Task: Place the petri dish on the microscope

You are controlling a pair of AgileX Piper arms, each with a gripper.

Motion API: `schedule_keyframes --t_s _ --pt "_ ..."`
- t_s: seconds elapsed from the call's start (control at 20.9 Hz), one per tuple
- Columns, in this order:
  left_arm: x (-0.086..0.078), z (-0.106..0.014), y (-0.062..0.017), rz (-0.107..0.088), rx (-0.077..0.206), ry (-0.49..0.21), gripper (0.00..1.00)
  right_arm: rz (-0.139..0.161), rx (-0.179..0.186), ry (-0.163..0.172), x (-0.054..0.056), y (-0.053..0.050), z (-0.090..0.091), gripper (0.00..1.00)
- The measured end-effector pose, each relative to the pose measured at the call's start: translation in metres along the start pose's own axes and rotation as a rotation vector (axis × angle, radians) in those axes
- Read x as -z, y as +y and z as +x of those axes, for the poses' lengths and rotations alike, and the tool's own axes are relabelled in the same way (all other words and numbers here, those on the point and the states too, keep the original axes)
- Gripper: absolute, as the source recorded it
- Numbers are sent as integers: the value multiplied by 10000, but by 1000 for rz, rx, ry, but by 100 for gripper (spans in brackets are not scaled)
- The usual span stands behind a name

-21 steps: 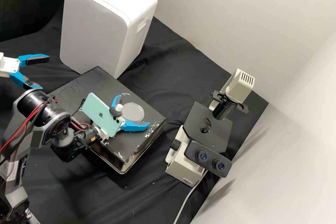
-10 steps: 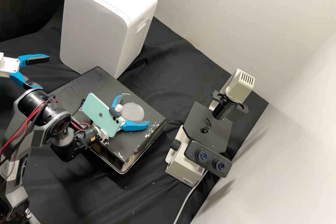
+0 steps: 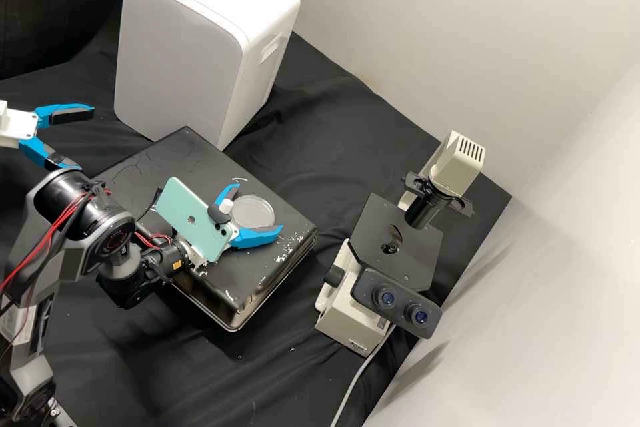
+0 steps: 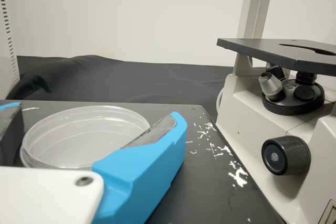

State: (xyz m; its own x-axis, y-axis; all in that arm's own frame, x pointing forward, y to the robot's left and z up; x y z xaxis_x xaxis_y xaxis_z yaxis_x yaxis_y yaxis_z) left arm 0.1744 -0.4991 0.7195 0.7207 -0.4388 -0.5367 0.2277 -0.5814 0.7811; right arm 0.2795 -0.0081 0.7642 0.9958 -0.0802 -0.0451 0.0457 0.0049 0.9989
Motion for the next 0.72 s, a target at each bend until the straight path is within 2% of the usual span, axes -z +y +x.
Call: schedule_keyframes --t_s 0.72 --pt "10 6 8 2 -2 1 100 0 0 0 -3 3 0 0"
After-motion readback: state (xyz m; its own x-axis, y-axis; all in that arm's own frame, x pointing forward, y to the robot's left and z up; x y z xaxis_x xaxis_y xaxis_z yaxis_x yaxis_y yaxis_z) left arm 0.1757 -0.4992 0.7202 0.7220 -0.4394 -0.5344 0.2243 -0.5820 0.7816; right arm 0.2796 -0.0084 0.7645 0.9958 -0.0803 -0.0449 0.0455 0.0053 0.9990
